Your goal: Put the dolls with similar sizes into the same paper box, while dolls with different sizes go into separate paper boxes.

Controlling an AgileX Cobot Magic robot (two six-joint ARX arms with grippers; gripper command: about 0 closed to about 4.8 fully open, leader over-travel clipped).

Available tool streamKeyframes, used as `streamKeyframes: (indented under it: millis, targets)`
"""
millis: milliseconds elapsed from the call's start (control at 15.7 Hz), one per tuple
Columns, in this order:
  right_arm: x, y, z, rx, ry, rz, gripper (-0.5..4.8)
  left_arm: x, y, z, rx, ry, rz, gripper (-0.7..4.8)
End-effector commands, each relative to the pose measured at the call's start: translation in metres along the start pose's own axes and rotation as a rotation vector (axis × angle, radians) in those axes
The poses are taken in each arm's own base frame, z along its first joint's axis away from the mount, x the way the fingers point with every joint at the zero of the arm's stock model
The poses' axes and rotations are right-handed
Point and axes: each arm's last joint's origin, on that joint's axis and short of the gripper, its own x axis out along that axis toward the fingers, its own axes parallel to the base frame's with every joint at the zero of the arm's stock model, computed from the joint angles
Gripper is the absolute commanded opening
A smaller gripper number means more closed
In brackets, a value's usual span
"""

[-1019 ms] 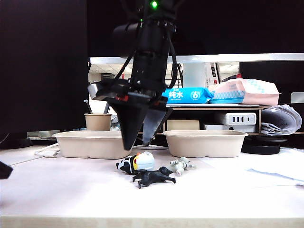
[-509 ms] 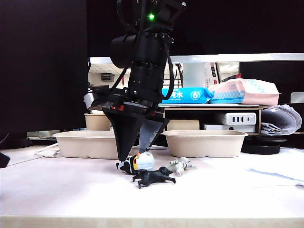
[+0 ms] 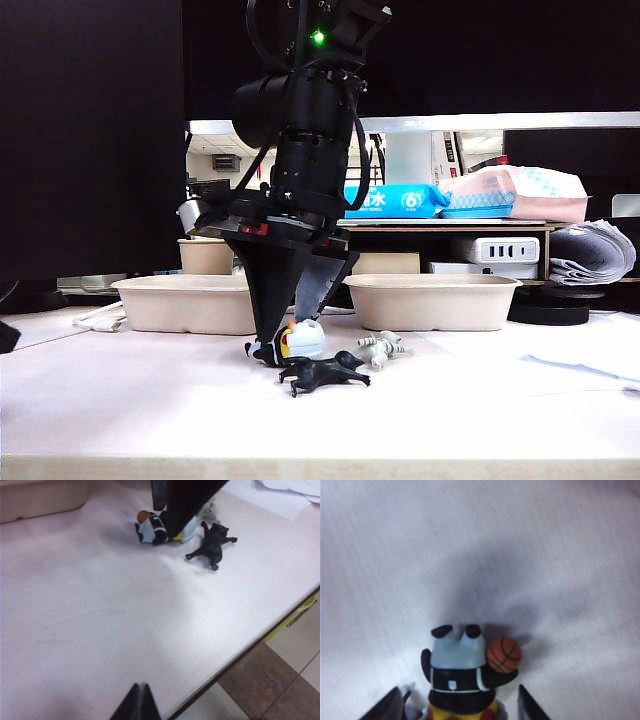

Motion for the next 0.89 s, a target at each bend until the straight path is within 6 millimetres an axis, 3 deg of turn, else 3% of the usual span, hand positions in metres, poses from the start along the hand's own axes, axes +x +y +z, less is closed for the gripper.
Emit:
streamKeyframes:
  millis: [64,255,382,446,764,892]
  targets:
    - [0.007,0.000,0.000,0.006,0.025,0.016,3.06,0.000,0.000,0.000,0.003,-0.003,-0.003,-0.05]
    - [0.020,-0.001,-0.002,0.013,0.073,0.034,3.05,0.000,0.000,0.001,0.004,-0.009,-0.002,-0.05]
    - [0.023,-0.002,-0.001,0.013,0.069,0.036,1.93,0.000,0.000,0.001,0.004,-0.008,-0.003,-0.05]
    - [0.023,-0.002,0.000,0.011,0.061,0.033,1.71,0.000,0.000,0.001,0.004,-0.008,-0.003,-0.05]
    - [0.020,-0.003,0.001,0.012,0.049,0.028,1.43,0.000,0.000,0.001,0.003,-0.010,-0.002,-0.05]
    - [0.005,-0.006,0.006,0.012,0.015,0.015,1.43,-0.003,0.002,0.003,-0.002,-0.047,0.014,-0.05]
